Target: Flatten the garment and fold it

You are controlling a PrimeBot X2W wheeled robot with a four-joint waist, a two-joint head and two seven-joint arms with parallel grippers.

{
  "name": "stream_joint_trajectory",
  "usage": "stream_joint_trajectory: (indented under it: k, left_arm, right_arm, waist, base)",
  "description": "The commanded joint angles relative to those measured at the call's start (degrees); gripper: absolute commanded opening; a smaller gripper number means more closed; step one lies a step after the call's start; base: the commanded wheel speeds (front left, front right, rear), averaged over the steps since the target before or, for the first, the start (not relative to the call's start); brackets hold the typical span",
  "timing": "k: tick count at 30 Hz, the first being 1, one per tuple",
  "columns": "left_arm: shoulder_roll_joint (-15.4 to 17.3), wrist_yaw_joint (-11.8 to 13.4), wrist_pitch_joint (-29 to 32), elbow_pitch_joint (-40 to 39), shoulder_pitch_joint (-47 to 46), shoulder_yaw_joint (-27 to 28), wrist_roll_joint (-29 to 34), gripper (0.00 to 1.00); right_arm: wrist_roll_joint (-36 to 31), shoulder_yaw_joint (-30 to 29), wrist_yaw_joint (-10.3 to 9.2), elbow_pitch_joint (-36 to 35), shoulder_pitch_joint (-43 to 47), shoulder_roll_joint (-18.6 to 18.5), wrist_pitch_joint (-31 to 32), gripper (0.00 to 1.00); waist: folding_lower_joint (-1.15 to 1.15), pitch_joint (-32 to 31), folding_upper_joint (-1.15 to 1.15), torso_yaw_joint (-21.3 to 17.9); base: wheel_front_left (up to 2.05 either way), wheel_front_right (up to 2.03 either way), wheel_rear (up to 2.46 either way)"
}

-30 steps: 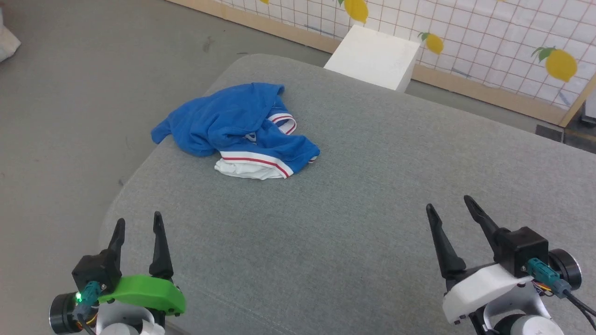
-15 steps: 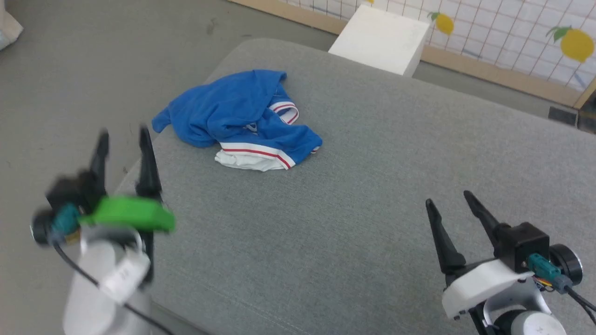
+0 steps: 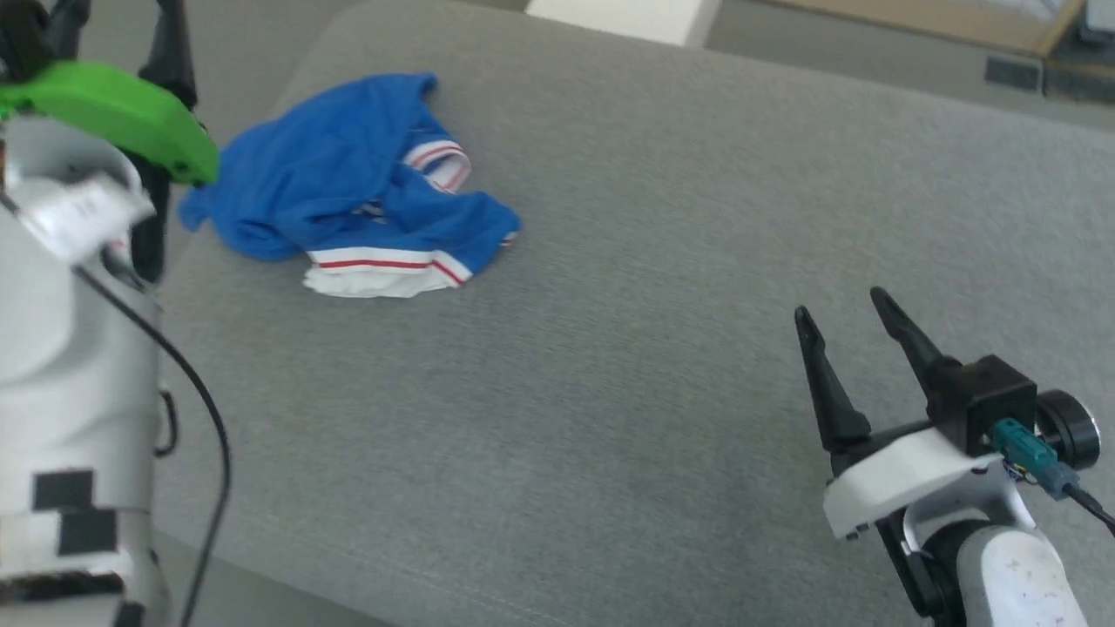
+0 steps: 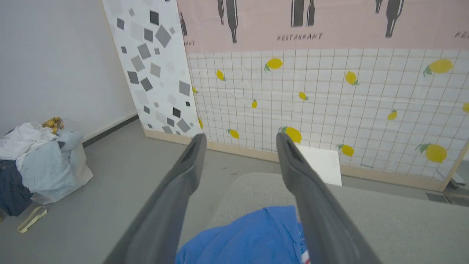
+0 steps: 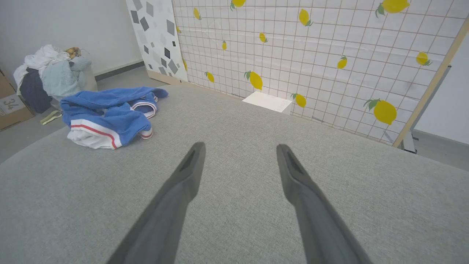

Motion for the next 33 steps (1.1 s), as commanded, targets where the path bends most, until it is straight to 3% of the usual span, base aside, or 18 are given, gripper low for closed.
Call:
stream_joint_trajectory:
  k: [1,12,19,24,25,26,27,33]
  left_arm:
    - [1.3,-0.4,2.7,2.4,-1.8,-1.4,-2.1,1.0]
    - [8.9,-0.4,27.1,15.8,-4.7,-11.8,-19.3,1.0]
    - [11.0,-0.4,35.1,21.5,-2.0,-12.8,-25.9,1.0]
    - [9.8,0.1,38.2,25.9,-0.7,-12.1,-27.9,1.0]
    - [9.5,0.1,38.6,26.4,-0.6,-12.0,-28.3,0.97]
    - [9.1,0.1,39.4,27.0,-0.5,-11.9,-28.8,0.37]
    - [8.9,0.0,39.5,27.3,-0.5,-11.8,-29.2,0.0]
    - [9.2,0.0,37.1,27.7,-0.9,-12.4,-28.6,0.0]
  right_arm:
    - [-0.2,0.4,-0.09,0.0,-1.3,0.0,0.3,1.0]
    - [-0.6,1.6,-0.09,0.7,-5.7,0.0,-0.5,1.0]
    - [-0.4,2.2,-0.09,1.2,-7.1,0.0,-0.8,1.0]
    - [-0.5,2.1,-0.09,1.4,-7.4,0.0,-0.8,1.0]
    - [-0.4,2.0,-0.09,1.4,-7.5,0.0,-0.7,1.0]
    - [-0.4,2.0,-0.09,1.4,-7.4,0.0,-0.7,1.0]
    - [-0.5,1.9,-0.09,1.4,-7.4,0.0,-0.7,1.0]
    - [0.0,1.8,-0.09,1.8,-6.9,0.0,-0.8,1.0]
  waist:
    - [0.0,5.4,0.69,-5.3]
    - [0.0,12.3,0.69,-11.0]
    - [0.0,14.6,0.69,-12.6]
    - [0.0,15.1,0.69,-13.2]
    - [0.0,15.1,0.69,-13.2]
    - [0.0,15.0,0.69,-13.3]
    - [0.0,14.9,0.69,-13.2]
    - [0.0,12.8,0.69,-12.7]
  base:
    - [0.0,0.0,0.0]
    - [0.0,0.0,0.0]
    - [0.0,0.0,0.0]
    - [0.0,0.0,0.0]
    - [0.0,0.0,0.0]
    - [0.0,0.0,0.0]
    - [0.0,0.0,0.0]
    - [0.0,0.0,0.0]
